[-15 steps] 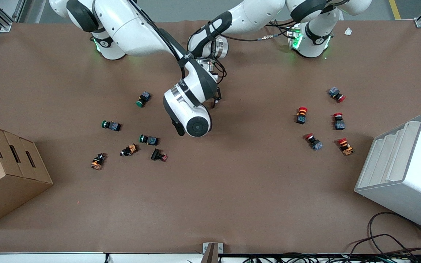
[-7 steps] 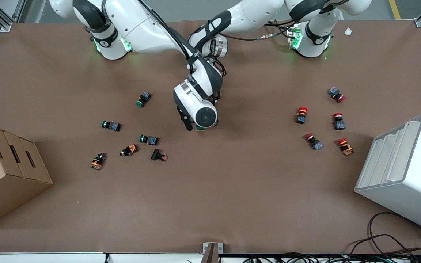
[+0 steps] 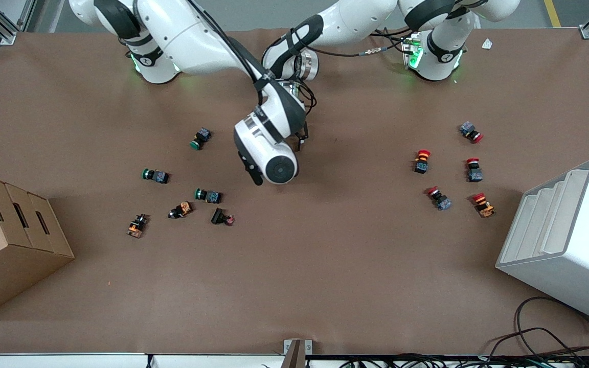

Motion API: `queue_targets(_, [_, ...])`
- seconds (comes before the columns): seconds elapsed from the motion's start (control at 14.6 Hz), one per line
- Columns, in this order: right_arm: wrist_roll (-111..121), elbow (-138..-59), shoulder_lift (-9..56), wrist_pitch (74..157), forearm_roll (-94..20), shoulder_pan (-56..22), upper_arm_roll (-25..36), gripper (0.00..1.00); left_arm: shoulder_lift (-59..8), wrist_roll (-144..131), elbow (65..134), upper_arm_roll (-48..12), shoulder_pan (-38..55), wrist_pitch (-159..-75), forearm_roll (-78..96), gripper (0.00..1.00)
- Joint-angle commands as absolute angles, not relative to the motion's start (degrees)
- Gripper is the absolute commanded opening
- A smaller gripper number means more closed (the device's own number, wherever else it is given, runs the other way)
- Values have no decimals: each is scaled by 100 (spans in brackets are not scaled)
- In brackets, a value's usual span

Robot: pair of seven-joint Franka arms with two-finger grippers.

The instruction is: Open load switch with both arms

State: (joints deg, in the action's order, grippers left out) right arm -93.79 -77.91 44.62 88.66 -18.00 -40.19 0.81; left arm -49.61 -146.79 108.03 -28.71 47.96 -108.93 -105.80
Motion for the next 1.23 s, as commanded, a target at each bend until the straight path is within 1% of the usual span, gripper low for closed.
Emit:
queue_targets(0.0, [-8432, -7928, 3877, 8412, -1811, -3421, 44, 100, -5265, -14757, 10688, -2865, 4869, -11013, -10652, 99])
queue_targets(0.21, [-6939, -7937, 3481, 8394, -1461, -2928, 202, 100, -5203, -14635, 10670, -2865, 4860, -11004, -10626, 99])
queue_targets(0.34, [-5693, -7971, 3253, 8394, -995, -2577, 202, 100, -5168, -14502, 10652, -2874, 4860, -11004, -10565, 99])
queue_targets(0.62, [-2854, -7928, 2796, 8437, -335, -1742, 202, 100, -5028, -14161, 10363, -2935, 4878, -10925, -10004, 99])
queue_targets(0.82, [-1848, -7867, 2497, 8542, 34, -1267, 202, 100, -4712, -13870, 10126, -3050, 4852, -10925, -9397, 98])
queue_targets(0.96, [-1208, -7901, 2260, 8840, 289, -1056, 202, 100, -4510, -13589, 9898, -3059, 4852, -10925, -8949, 98])
queue_targets(1.1, [-740, -7928, 2128, 8877, 273, -705, 193, 100, -4273, -13133, 9582, -3050, 4843, -10925, -8265, 98])
queue_targets(1.16, [-625, -8067, 2014, 8894, 255, -564, 193, 100, -4080, -12818, 9484, -3050, 4791, -10925, -7862, 98])
